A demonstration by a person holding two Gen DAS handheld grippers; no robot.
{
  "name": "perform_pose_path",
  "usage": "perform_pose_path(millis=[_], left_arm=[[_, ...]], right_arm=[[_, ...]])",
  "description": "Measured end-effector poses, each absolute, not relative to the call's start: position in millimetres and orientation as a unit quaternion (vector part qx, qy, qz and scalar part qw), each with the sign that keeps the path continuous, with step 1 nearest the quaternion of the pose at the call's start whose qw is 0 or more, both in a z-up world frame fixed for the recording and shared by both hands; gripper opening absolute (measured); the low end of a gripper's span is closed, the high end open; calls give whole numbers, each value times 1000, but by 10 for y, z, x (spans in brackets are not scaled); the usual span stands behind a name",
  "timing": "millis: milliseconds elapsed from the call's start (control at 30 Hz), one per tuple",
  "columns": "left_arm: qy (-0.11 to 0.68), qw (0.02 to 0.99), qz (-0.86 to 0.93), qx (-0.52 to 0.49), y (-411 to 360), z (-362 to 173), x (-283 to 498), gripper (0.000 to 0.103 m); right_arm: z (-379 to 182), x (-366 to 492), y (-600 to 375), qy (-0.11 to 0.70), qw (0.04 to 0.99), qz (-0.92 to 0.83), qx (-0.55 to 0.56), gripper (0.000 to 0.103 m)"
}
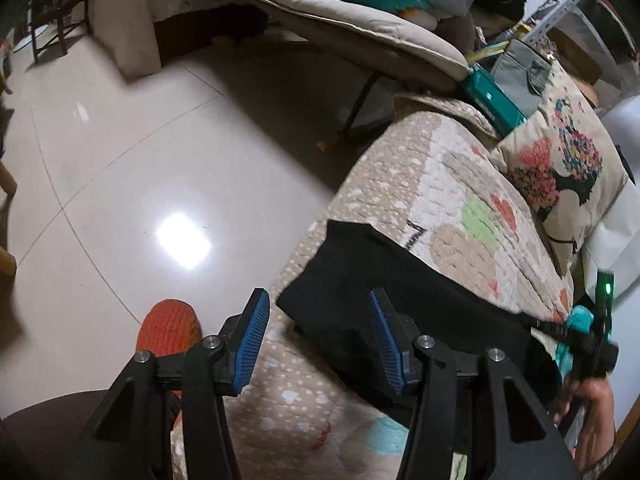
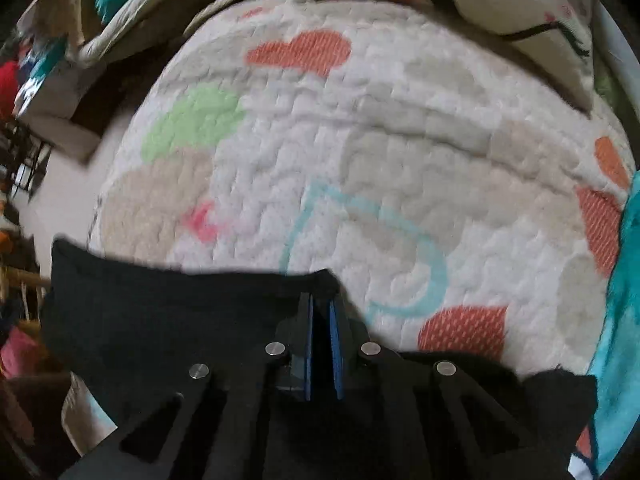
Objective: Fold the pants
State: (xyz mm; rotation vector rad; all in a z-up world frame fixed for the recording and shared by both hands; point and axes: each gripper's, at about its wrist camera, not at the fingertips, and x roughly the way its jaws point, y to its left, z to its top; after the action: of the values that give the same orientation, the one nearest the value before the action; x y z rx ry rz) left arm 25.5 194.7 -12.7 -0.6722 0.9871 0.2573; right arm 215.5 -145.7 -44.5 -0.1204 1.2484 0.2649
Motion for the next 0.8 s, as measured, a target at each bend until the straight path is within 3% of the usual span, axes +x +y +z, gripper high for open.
perform_pose_path(millis=[300,433,667,800], left_arm=[[466,829,125,-283,1845,-129,317,50],[467,833,124,-270,1801,-132,348,50],[481,827,112,-267,1729,-185,367,50],[477,832,121,-256,1739,-169,326,50]], right_arm=[[-465,2451,-1289,538,836,82,-69,9],[-196,2400,-1561,512,856,72,-12,28],[-15,1273,-1853,532,833,139,-56,30],[-24,767,-2330,530,843,87,-32,30]])
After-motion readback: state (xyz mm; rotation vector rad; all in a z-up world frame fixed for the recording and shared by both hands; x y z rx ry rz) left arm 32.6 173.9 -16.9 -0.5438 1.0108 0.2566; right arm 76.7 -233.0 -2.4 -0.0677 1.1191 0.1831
